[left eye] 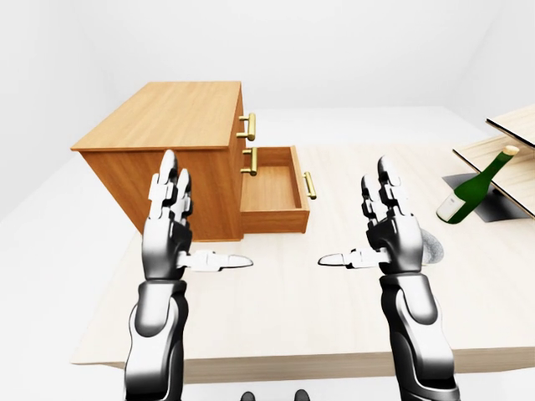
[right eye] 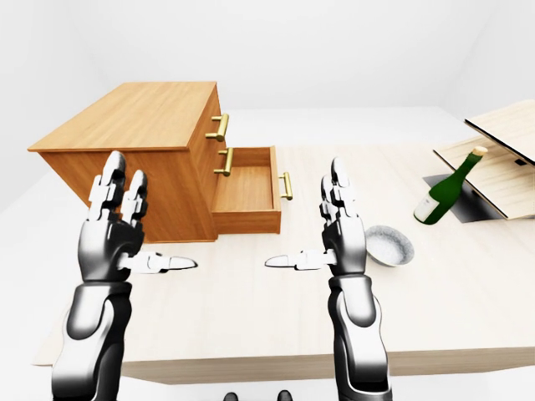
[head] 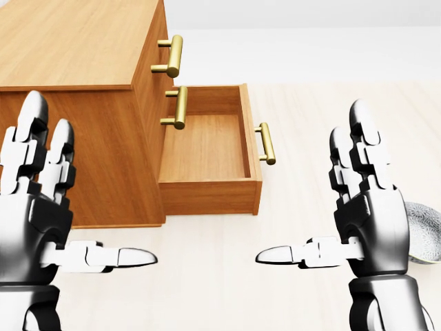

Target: Put the bowl on top of the cabinet.

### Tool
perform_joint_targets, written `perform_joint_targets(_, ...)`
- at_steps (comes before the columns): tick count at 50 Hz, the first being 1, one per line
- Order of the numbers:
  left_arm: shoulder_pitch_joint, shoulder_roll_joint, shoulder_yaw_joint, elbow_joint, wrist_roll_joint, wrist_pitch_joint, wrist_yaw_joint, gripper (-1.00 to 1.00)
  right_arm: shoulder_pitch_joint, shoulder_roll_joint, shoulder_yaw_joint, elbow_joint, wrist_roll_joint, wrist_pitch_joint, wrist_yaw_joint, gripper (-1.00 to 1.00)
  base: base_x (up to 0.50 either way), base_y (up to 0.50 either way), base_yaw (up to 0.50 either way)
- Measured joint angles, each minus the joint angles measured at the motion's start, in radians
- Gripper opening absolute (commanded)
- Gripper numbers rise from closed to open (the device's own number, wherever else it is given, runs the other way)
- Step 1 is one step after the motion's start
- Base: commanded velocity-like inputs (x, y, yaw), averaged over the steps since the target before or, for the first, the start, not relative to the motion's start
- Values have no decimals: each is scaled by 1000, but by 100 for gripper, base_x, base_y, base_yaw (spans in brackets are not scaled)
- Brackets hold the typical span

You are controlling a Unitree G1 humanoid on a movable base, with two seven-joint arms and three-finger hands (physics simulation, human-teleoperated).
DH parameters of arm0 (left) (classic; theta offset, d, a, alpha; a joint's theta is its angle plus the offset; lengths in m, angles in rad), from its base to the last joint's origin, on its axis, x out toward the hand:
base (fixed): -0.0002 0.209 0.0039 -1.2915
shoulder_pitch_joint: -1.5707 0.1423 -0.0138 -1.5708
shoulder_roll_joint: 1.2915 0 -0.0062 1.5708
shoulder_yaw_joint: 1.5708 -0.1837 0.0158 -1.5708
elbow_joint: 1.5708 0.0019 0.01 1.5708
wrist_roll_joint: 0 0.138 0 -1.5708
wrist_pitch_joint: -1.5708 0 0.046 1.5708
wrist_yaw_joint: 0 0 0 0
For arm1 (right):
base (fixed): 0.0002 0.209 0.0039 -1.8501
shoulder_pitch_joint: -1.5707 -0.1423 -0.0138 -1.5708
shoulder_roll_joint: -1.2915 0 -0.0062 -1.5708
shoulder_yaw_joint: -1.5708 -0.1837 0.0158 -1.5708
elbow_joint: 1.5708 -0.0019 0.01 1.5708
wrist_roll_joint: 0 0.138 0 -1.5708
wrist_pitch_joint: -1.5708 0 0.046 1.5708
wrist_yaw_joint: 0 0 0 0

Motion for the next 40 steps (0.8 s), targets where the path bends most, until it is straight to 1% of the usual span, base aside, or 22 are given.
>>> perform_joint_targets(12, -63, 16, 20, -270, -29, 0, 13, 100, -4, -2, -1, 11, -14, 0, -3, 100, 0, 0, 0)
perform_joint_targets(24, -103, 25, 34, -399, -45, 0, 20, 100, -3, -1, -3, 14, -18, 0, -3, 100, 0, 0, 0)
perform_joint_targets(40, -122, 31, 41, -453, -54, 0, 24, 100, 1, -1, -6, -7, 0, 0, 6, 100, 49, 0, 0)
